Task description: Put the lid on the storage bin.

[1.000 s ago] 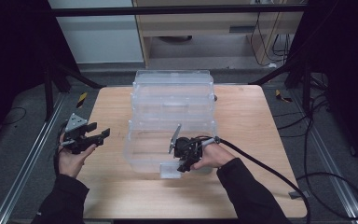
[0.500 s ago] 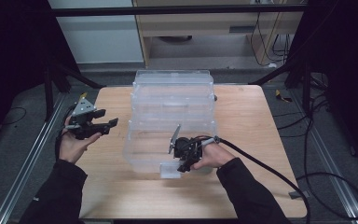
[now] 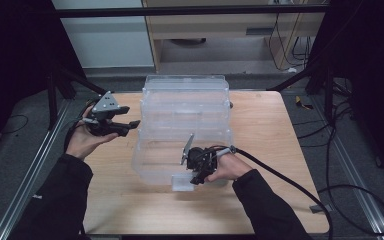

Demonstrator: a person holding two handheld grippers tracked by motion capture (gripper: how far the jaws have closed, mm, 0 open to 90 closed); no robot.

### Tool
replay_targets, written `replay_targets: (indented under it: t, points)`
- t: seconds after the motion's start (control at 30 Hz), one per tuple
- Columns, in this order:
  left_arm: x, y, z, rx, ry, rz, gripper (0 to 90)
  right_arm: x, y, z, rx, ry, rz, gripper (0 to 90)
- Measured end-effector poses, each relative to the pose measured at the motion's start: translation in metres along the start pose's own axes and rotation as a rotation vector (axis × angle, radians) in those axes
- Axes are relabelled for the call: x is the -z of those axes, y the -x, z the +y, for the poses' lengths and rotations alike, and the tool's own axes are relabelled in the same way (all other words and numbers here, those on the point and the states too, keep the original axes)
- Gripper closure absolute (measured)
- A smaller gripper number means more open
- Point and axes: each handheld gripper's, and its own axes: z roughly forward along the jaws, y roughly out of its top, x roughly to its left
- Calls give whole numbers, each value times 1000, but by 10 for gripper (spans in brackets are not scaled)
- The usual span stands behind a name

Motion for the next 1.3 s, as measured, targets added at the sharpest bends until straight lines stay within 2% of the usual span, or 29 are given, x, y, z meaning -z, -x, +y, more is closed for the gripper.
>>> replay_targets:
  t: [0.1,0.37,0.57,0.83,0.93,1.03,1.3]
  points:
    - [-3,-1,9,-38,-12,-18,368,0,0,0,0,0,0,661]
    - [-15,-8,28,-102,-30,-72,364,0,-1,0,0,1,-3,662]
    - [-22,-14,44,-180,-68,-119,367,0,0,0,10,1,-2,662]
    - [-34,-20,60,-280,-118,-146,381,0,-1,-1,17,4,-7,662]
    - [-41,-20,63,-312,-156,-164,384,0,-1,-1,16,7,-10,662]
    - [-48,-22,68,-362,-201,-174,394,0,-1,-1,14,9,-10,663]
    - [-66,-23,73,-422,-229,-185,454,0,-1,-1,14,10,-9,663]
